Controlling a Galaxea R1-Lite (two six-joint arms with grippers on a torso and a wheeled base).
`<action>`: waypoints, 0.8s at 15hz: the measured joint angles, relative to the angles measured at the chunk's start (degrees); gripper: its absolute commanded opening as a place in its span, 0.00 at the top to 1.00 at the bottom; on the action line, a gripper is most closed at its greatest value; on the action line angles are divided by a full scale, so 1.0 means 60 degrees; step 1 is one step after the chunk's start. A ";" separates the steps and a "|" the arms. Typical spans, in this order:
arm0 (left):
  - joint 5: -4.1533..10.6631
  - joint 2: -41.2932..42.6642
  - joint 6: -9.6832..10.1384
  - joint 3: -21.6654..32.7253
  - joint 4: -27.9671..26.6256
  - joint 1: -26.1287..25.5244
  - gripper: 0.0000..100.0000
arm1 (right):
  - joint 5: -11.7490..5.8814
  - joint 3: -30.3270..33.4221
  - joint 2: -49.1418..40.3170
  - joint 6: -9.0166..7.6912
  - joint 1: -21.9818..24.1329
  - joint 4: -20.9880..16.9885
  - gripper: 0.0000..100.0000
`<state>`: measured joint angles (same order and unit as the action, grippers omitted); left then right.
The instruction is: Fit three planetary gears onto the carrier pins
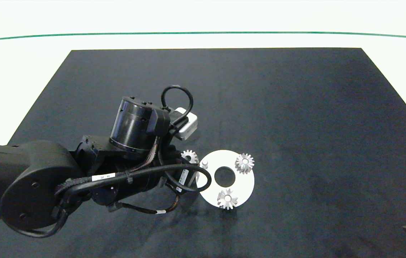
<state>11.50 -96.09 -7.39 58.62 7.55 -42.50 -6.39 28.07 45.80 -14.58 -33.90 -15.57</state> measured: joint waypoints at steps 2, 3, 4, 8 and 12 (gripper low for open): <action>0.0004 0.0047 0.0087 0.0069 -0.0004 -0.0134 0.99 | 0.0014 0.0010 -0.0035 -0.0012 0.0000 0.0000 0.00; 0.0000 0.0065 0.0102 0.0098 -0.0008 -0.0161 0.99 | 0.0028 0.0010 -0.0045 -0.0012 0.0000 0.0000 0.00; 0.0008 0.0079 0.0112 0.0116 -0.0008 -0.0199 0.99 | 0.0033 0.0010 -0.0055 -0.0014 0.0000 0.0000 0.00; 0.0004 0.0061 0.0323 0.0171 -0.0008 -0.0630 0.99 | 0.0069 0.0028 -0.0150 -0.0014 -0.0008 0.0087 0.00; 0.0035 -0.0087 0.0465 0.0284 0.0010 -0.0882 0.99 | 0.0120 0.0071 -0.0297 -0.0059 -0.0014 0.0183 0.00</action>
<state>11.70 -96.61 -4.60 60.33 7.61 -47.79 -5.67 28.50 44.02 -14.93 -33.99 -14.47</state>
